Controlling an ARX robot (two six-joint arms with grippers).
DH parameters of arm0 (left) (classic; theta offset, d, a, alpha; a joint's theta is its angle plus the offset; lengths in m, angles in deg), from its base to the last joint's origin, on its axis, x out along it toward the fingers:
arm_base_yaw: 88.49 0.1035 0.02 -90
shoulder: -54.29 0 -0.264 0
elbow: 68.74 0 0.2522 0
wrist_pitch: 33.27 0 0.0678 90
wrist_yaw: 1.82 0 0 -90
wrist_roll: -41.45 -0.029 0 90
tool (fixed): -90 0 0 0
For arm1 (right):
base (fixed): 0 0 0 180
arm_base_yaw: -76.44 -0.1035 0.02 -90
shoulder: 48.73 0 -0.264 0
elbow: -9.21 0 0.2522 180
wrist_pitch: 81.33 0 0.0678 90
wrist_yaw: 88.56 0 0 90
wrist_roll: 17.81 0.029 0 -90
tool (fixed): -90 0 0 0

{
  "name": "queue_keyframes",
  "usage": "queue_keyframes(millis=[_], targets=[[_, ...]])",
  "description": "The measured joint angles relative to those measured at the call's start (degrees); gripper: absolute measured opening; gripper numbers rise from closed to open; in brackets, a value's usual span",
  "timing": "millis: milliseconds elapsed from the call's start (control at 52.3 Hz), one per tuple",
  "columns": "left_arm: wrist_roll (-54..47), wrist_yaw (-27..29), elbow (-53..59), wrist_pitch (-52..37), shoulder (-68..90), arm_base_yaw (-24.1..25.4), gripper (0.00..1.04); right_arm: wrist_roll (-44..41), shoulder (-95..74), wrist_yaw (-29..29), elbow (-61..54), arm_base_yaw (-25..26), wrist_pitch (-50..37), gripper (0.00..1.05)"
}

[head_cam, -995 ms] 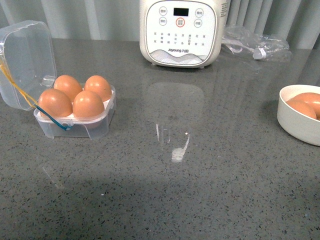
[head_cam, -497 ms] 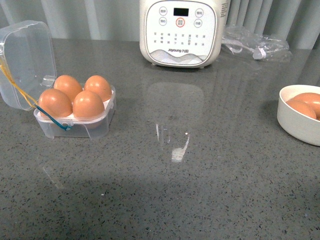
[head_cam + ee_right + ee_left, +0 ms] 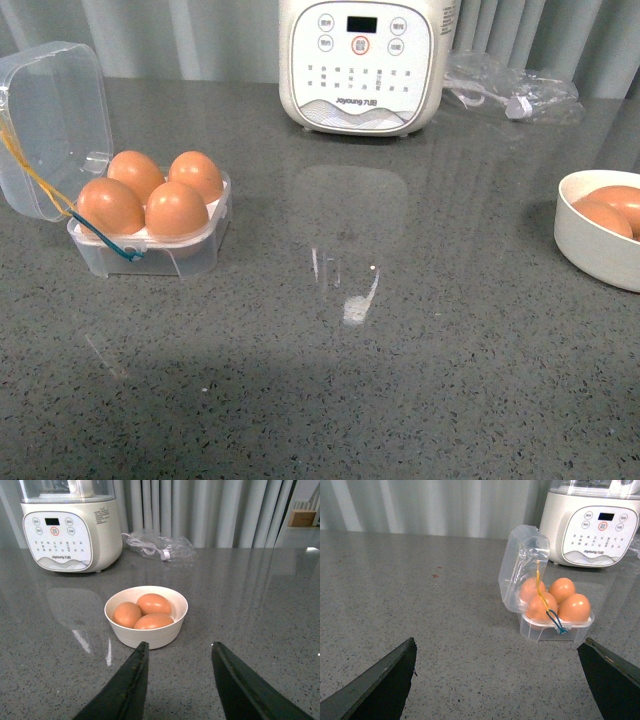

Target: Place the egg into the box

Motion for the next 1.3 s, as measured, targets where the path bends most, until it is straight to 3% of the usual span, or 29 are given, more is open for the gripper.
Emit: queue_keyframes(millis=[287,631,746,804,1033,1129,1301], targets=[[0.00,0.00,0.00,0.00,0.00,0.00,0.98,0.09,0.00,0.00,0.00,0.00,0.00,1.00],[0.00,-0.02,-0.02,0.02,0.00,0.00,0.98,0.02,0.00,0.00,0.00,0.00,0.00,0.98],[9.18,-5.88,-1.49,1.79,7.04,2.78,0.98,0.02,0.00,0.02,0.00,0.00,0.00,0.98],[12.96,-6.82,-1.64,-3.54,13.49,4.42,0.98,0.02,0.00,0.13,0.00,0.00,0.00,0.98],[11.45,-9.11,-12.57,-48.44,57.86,11.91,0.98,0.02,0.00,0.11,0.00,0.02,0.00,0.98],[8.22,-8.57,-16.55,-57.07,70.18,12.74,0.98,0.04,0.00,0.09,0.00,0.02,0.00,0.98],[2.86,-7.30,-21.94,-64.15,85.24,12.63,0.98,0.04,0.00,0.11,0.00,0.02,0.00,0.98]])
